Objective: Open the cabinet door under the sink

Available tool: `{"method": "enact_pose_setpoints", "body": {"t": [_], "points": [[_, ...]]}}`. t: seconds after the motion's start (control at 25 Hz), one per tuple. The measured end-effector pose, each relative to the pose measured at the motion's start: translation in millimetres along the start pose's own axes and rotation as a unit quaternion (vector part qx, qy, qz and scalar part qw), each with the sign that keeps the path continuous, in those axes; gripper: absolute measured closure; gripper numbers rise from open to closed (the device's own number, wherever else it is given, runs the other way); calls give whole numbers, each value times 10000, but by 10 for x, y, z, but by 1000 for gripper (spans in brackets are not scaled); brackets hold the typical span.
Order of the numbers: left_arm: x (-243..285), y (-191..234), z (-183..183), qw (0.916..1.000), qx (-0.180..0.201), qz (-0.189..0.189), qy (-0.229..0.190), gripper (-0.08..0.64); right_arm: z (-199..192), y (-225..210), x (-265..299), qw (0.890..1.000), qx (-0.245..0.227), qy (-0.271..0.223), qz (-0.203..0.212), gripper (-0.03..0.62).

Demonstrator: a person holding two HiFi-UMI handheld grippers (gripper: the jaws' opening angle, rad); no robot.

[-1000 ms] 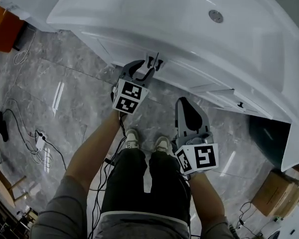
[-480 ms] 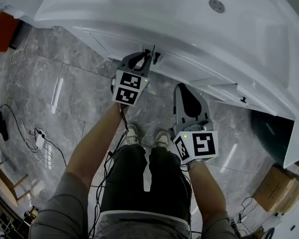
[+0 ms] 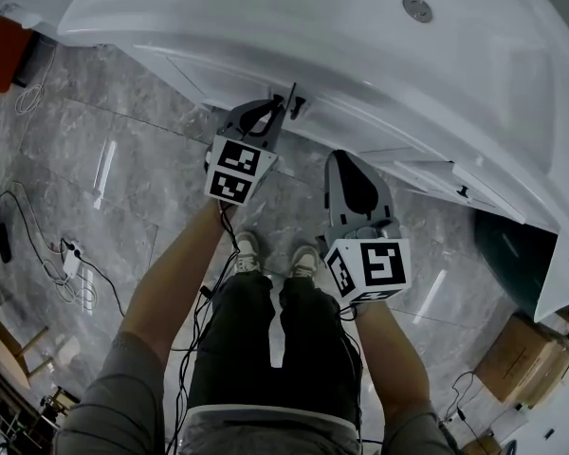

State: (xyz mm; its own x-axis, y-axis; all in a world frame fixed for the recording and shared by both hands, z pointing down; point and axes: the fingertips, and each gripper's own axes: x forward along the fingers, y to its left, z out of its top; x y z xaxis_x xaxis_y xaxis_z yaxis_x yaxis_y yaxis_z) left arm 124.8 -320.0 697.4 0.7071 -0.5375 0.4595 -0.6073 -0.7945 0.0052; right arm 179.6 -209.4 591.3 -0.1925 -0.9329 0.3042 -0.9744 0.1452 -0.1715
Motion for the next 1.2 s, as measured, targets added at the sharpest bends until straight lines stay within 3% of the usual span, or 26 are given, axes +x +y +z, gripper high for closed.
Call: {"method": "enact_pose_setpoints", "body": {"t": [0.4, 1.2], "points": [[-296, -82, -176, 9997, 33, -150, 173, 515, -66, 197, -2, 9991, -50, 390, 170, 555], [-1130, -36, -591, 9998, -46, 118, 118, 514, -338, 769, 151, 9927, 5, 1089, 521, 555]]}}
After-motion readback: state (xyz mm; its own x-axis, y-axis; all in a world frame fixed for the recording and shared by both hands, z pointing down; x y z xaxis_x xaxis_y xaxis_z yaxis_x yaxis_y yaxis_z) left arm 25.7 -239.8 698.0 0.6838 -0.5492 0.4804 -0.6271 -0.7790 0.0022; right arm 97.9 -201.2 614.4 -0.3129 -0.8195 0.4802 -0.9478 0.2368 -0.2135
